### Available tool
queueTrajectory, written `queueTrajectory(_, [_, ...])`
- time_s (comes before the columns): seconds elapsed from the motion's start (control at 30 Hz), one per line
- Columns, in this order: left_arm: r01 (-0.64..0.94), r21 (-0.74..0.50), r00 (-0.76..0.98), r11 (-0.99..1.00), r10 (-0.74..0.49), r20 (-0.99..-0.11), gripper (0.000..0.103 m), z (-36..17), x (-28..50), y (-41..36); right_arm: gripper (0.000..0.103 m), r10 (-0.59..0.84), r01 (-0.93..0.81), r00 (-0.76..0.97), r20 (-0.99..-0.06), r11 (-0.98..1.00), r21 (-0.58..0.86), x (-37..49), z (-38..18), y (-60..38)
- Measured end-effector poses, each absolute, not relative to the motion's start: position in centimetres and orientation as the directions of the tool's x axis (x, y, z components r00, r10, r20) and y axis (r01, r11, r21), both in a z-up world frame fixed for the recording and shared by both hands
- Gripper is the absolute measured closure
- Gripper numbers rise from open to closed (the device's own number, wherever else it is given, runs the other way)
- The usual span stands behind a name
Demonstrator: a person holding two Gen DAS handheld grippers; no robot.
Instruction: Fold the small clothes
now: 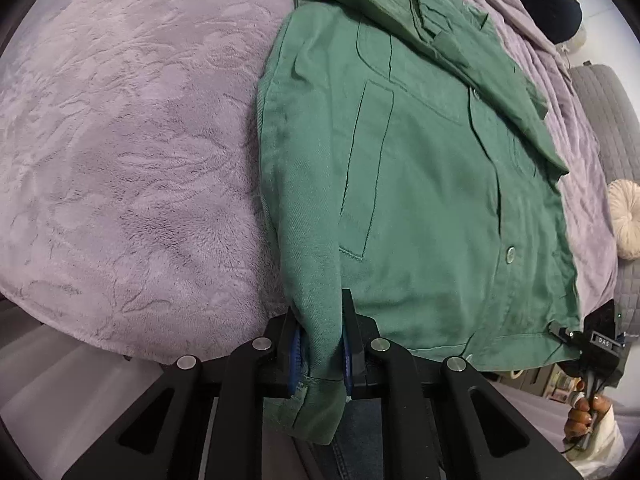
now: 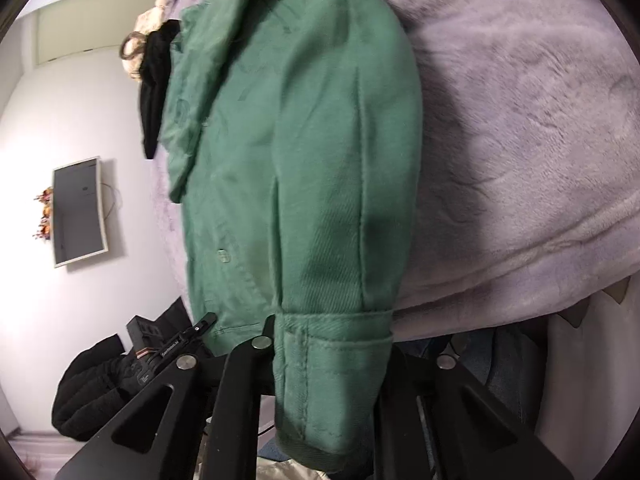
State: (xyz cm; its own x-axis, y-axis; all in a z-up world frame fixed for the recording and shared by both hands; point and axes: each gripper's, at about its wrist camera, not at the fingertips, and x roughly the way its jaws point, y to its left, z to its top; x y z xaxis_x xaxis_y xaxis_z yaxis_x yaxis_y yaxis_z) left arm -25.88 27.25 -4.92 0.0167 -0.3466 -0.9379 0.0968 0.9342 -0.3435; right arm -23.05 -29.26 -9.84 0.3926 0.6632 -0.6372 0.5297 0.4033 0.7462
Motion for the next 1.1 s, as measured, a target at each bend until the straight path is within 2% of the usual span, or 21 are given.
queueTrajectory(0.3, [0.104,-0.515,0.076,0.851,-0.523,-0.849,0.086,1.4,-22.2,27.0,0.092,0.677,0.403,0.522,-0.518,0.340,0.850,-17.7,-4.8,-28.8])
queueTrajectory(0.63, [0.191,-0.632,0.080,0.751,-0.654,-0.752,0.089,5.3,-9.3,24.7,0.092,0.540,0.363,0.668,-0.512,0.365,0.858,-8.7,2.0,-30.3])
queueTrajectory(0.8, [0.255,-0.611,0.083,0.749,-0.647,-0.758,0.089,6.0,-2.6,21.8,0.092,0.500,0.358,0.673,-0.544,0.423,0.832,-3.7,3.6,-32.6])
queueTrajectory(0.93, [0.237,-0.598,0.156,0.766,-0.637,-0.755,0.089,6.2,2.2,20.2,0.092,0.490,0.360,0.667,-0.561,0.448,0.819,1.5,3.2,-35.9])
queueTrajectory(1.1, [0.186,-0.498,0.250,0.847,-0.531,-0.809,0.089,4.9,7.5,17.8,0.092,0.496,0.387,0.635,-0.592,0.459,0.800,9.4,0.1,-40.3])
